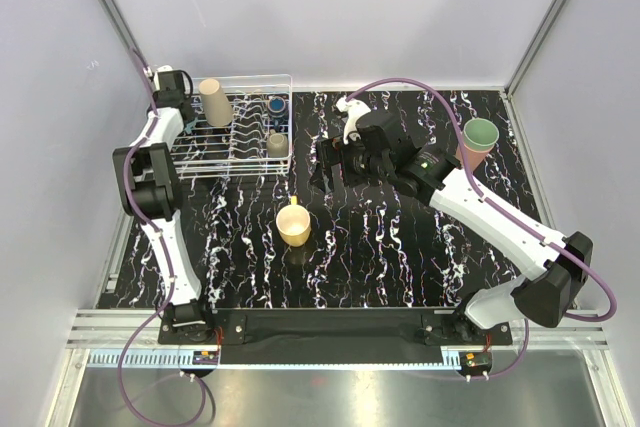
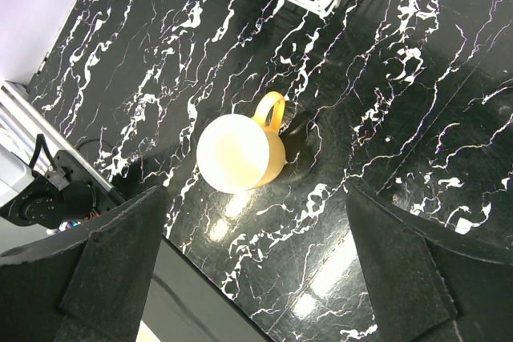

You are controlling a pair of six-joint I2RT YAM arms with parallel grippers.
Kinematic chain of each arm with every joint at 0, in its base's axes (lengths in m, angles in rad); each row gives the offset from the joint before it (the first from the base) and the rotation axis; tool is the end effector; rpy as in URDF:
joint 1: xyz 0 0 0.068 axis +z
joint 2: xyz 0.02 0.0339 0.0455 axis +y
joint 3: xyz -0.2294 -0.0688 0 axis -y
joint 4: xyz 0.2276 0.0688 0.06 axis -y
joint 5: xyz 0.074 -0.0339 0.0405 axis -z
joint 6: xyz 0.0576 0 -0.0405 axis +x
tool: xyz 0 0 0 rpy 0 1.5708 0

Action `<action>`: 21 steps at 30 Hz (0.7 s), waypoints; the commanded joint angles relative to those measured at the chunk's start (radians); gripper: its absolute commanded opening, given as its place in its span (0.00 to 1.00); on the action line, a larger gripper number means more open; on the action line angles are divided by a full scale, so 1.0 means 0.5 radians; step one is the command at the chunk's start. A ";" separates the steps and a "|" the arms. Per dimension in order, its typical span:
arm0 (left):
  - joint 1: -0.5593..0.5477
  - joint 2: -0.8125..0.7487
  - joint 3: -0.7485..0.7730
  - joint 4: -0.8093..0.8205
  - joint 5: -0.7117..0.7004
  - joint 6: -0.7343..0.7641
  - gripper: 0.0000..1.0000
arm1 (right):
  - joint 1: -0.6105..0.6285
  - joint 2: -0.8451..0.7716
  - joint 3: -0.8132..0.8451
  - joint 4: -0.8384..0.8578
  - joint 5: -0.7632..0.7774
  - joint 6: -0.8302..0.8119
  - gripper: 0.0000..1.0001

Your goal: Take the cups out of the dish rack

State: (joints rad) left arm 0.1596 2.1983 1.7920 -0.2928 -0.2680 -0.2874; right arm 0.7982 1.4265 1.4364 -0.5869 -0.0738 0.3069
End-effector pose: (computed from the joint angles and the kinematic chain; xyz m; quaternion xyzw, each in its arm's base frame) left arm 0.4780 0.0924 0.1810 -0.2541 0.8635 0.0941 0.4253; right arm 0.2232 0.2351 0.3311 -0.2307 0.8478 0.2776 0.3885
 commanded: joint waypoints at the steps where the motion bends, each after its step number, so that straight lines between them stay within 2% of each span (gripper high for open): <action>1: 0.012 -0.273 -0.025 0.025 0.045 -0.045 0.00 | -0.013 -0.034 0.014 0.134 -0.043 0.021 1.00; 8: 0.012 -0.485 -0.145 -0.071 0.106 -0.088 0.00 | -0.013 -0.018 0.036 0.054 -0.073 0.058 1.00; 15: 0.009 -0.724 -0.280 -0.181 0.192 -0.186 0.00 | -0.016 -0.083 -0.060 0.186 -0.168 0.147 1.00; 21: -0.068 -0.991 -0.424 -0.292 0.346 -0.272 0.00 | -0.016 0.018 -0.001 0.275 -0.248 0.294 1.00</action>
State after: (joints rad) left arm 0.1509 1.8282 1.5909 -0.4919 -0.1448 -0.3878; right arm 0.7975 1.4231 1.4067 -0.5228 -0.1524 0.4019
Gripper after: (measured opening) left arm 0.160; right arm 0.994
